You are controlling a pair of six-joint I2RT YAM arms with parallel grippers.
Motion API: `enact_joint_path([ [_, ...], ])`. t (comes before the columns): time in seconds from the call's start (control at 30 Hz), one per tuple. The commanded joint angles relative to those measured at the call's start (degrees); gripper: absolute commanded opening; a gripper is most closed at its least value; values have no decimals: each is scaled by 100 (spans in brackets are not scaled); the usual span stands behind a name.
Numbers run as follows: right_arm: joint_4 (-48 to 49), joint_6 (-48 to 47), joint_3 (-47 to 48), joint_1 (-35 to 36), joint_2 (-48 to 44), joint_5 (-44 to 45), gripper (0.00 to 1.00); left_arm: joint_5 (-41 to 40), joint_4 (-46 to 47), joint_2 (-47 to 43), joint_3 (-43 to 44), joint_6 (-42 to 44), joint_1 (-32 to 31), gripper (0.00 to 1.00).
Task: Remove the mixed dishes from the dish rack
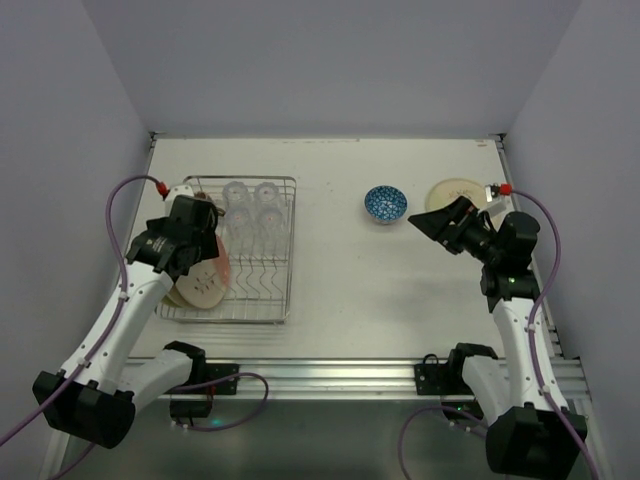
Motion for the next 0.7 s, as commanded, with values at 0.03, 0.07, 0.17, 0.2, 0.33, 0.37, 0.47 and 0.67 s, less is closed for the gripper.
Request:
enact_joint_path([
  [0.03,181,47,-43,12,-130,-234,99,496,272,-25,-126,-73,91,79],
  [0.07,181,47,-43,12,-147,-243,99,575,316,-42,-143,-37,109,78],
  [0.17,190,47,-60,12,-182,-252,99,830,404,-130,-135,16,126,75],
  [0.2,199,64,-69,12,-174,-252,99,944,448,-191,-135,50,126,72],
  [0.33,295,143,-122,12,-147,-322,99,1129,562,-315,-170,130,135,65],
  [0.37,313,161,-139,12,-147,-348,99,1173,632,-332,-196,139,126,62],
  [0.47,322,170,-148,12,-147,-384,99,1445,755,-368,-319,182,135,60],
  [0.67,331,205,-140,12,-182,-401,99,1639,905,-350,-398,253,135,45],
])
